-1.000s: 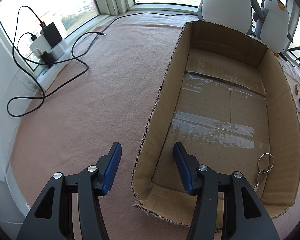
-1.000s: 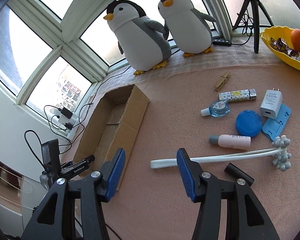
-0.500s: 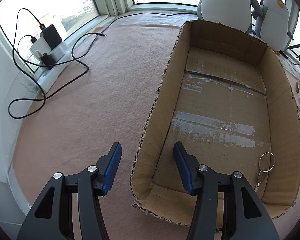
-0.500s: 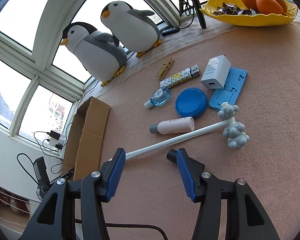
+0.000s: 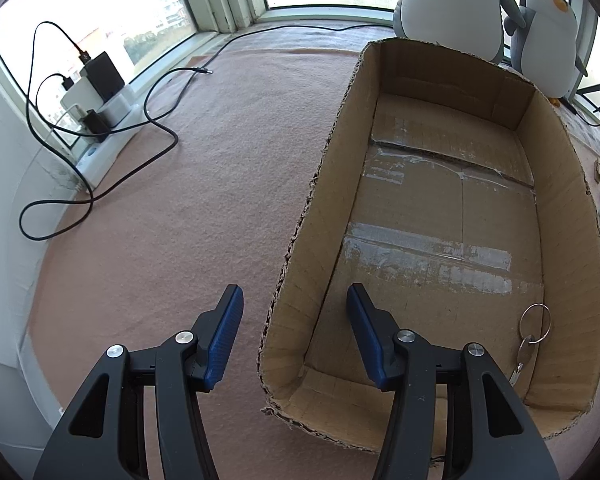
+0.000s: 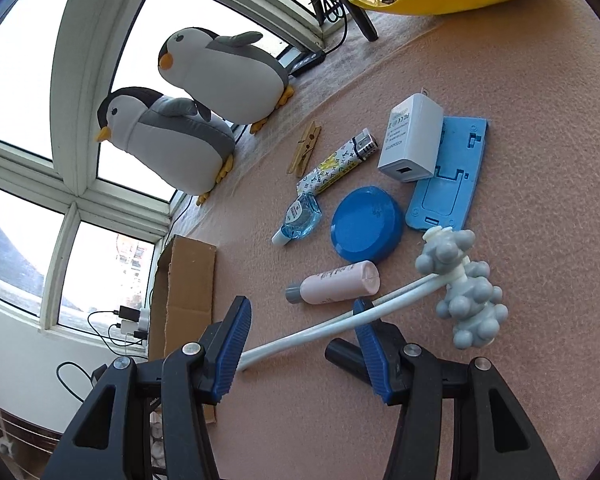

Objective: Organize rigid objects
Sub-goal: 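Close the right gripper on the massager stick handle, then lift the white massager stick off the table with the right gripper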

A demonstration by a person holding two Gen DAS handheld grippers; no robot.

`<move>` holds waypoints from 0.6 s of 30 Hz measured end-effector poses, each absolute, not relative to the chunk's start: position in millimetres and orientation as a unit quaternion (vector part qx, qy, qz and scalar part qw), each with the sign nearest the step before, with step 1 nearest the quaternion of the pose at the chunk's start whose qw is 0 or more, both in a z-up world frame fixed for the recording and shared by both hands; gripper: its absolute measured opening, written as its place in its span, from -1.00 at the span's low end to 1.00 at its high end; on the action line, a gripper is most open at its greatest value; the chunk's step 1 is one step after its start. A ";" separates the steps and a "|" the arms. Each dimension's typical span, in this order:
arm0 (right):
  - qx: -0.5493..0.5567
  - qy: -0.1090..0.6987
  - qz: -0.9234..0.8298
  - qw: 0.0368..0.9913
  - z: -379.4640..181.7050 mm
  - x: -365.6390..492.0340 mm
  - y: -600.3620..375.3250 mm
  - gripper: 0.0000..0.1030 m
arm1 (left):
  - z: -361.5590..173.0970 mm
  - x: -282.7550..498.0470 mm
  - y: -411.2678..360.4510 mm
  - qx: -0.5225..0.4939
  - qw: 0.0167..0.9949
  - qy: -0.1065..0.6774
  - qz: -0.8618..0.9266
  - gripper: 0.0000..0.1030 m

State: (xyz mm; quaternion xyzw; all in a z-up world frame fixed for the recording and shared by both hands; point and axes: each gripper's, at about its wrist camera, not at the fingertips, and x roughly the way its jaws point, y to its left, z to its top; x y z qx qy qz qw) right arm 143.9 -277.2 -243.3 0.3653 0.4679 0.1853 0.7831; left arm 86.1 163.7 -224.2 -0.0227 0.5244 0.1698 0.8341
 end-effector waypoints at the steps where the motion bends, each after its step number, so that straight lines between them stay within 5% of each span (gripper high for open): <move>1: 0.374 0.468 0.186 0.779 -245.7 145.0 -277.6 -0.05 | -224.2 86.1 163.7 -0.022 0.834 0.524 0.170 0.04; 12: 0.386 0.467 0.190 0.772 -250.9 148.8 -277.5 -0.72 | -224.0 86.4 163.1 -0.022 0.834 0.524 0.169 0.04; 18: 0.376 0.461 0.193 0.780 -242.1 145.6 -274.4 -0.79 | -223.9 86.3 163.1 -0.023 0.834 0.524 0.169 0.04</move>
